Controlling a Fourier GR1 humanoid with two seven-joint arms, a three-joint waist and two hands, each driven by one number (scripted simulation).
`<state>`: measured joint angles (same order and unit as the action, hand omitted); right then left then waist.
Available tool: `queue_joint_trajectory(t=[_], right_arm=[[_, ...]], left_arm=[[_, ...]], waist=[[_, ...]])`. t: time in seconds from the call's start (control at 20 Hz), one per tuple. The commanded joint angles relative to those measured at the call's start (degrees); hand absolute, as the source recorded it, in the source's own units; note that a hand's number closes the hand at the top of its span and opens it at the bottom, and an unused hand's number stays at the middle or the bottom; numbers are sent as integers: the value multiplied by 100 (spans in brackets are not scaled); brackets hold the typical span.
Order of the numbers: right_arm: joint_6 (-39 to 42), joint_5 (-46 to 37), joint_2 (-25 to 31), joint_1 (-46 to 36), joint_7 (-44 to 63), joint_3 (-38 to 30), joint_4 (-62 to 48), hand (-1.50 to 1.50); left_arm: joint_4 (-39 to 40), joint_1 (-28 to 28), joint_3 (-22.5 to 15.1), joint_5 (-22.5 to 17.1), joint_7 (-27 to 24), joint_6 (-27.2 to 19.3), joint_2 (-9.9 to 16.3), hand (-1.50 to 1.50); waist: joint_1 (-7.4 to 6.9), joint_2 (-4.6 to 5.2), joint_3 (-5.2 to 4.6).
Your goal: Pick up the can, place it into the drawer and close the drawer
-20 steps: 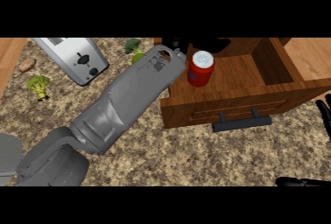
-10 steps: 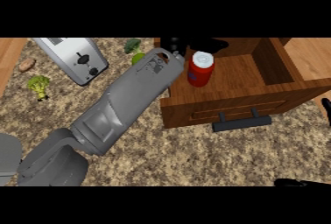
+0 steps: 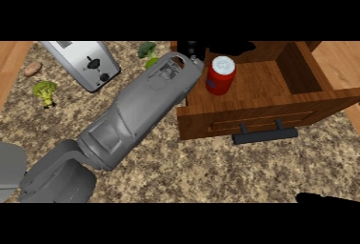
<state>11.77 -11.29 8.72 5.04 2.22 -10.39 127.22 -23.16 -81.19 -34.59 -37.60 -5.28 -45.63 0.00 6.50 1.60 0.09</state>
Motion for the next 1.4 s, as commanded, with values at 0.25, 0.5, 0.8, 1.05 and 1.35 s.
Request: queue_joint_trajectory(t=[0.25,0.5,0.8,1.05,1.35], right_arm=[[-110,-1671,452,-174,-266,535,-68,-150],[-442,-3036,673,-698,-273,970,-842,-150],[-883,-4333,515,-1094,-152,1670,-1952,-150],[-1539,-5002,145,-1469,-115,1894,-2981,-150],[-2306,-4959,30,-1659,-531,1498,-4046,-150]], left_arm=[[-50,-323,124,-274,-158,-207,0,-150],[-154,-322,-63,-230,-46,-294,0,-150],[-509,7,-58,-217,97,-319,1,-150],[-689,-134,59,25,483,-34,488,-150],[-1719,514,-107,265,1043,111,1316,-150]], waist=[[-285,-66,-3],[-451,-81,-4],[-646,-135,-8],[-759,-162,-8],[-822,-188,-7]])
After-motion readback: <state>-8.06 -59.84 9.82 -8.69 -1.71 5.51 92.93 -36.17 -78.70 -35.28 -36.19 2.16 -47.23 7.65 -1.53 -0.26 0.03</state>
